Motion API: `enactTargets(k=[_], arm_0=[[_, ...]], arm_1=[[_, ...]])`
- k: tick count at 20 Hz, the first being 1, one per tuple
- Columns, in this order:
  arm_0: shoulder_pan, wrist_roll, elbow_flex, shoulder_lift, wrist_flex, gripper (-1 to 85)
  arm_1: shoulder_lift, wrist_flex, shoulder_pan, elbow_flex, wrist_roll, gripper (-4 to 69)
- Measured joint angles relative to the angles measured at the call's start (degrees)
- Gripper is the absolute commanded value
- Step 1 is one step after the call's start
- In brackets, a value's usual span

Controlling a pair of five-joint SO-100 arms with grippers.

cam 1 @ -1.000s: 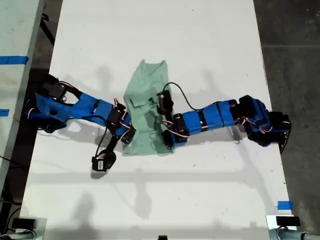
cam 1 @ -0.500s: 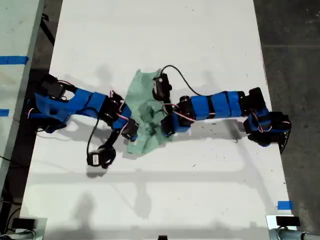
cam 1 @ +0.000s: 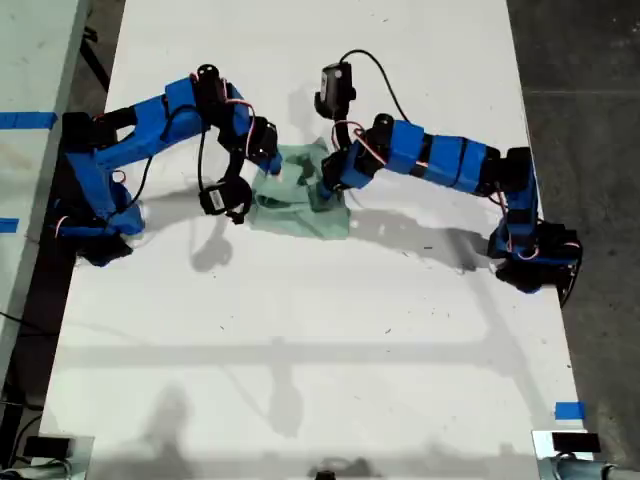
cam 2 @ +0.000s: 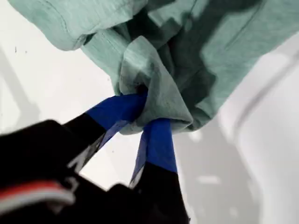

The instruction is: Fold tshirt

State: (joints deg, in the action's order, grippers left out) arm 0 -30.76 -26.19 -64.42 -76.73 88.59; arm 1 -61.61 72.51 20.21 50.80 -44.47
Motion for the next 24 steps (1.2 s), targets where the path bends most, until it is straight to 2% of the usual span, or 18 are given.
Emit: enactTargets(k=[1, 2, 5, 8, 11, 13, 15, 17, 19, 21, 22, 24], arm_0=[[-2.3, -1.2, 0.1, 0.0, 0.0, 18.6], [-5.1, -2.9, 0.1, 0.0, 0.0, 20.6], [-19.2, -6.2, 3.6, -5.2, -0.4, 22.3], [-36.3, -7.9, 4.0, -15.3, -2.3, 22.8], [-41.8, -8.7, 0.2, -26.0, -3.5, 22.0], [-41.6, -8.7, -7.8, -33.7, -6.2, 20.0], [-39.4, -8.7, -21.0, -45.2, -12.5, 16.2], [-33.9, -7.0, -37.2, -59.6, -19.1, 6.2], [-25.8, -2.5, -53.3, -74.0, -23.7, 0.1], [-15.0, 4.7, -68.8, -87.2, -29.8, 0.1], [-9.4, 9.0, -76.2, -93.2, -32.4, 0.1], [0.8, 16.5, -89.8, -101.7, -36.8, 0.1]], arm_1=[[-0.2, -0.5, 1.8, 0.0, -1.1, 36.4], [-1.2, -1.2, 4.0, 0.1, -2.3, 38.1], [-9.4, -5.4, 14.6, 0.2, -8.5, 29.7], [-22.2, -9.0, 26.2, 2.8, -10.9, 26.7], [-35.9, -6.9, 30.5, 11.3, -11.5, 22.2], [-46.2, -5.3, 30.4, 22.7, -11.5, 19.1], [-59.0, -5.2, 29.4, 37.4, -10.4, 16.9], [-73.0, -5.2, 25.6, 51.9, -8.3, 17.1], [-86.8, -5.2, 19.4, 65.7, -4.8, 12.3], [-100.0, -5.3, 13.4, 78.3, -0.8, 1.5], [-105.3, -5.3, 10.2, 84.0, 2.0, -1.6], [-114.3, -5.6, 2.9, 95.4, 9.5, -1.6]])
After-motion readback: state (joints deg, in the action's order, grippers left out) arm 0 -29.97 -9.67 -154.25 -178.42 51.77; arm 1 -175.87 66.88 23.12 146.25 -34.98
